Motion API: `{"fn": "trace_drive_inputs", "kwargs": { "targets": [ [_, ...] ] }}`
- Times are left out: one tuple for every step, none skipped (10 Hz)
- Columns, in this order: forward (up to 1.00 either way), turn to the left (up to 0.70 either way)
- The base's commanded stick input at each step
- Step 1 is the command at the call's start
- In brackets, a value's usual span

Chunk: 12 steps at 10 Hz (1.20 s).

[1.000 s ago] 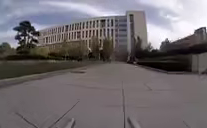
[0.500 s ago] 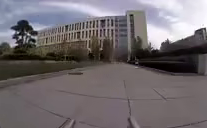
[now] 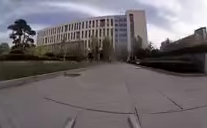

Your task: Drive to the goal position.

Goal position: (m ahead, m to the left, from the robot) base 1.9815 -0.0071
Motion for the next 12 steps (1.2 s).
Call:
{"fn": "trace_drive_inputs", "kwargs": {
  "targets": [
    [1.00,0.00],
    [1.00,0.00],
    [1.00,0.00],
    [1.00,0.00],
    [1.00,0.00],
    [1.00,0.00],
    [1.00,0.00],
    [1.00,0.00],
    [1.00,0.00],
    [1.00,0.00],
    [1.00,0.00],
    [1.00,0.00]
  ]
}}
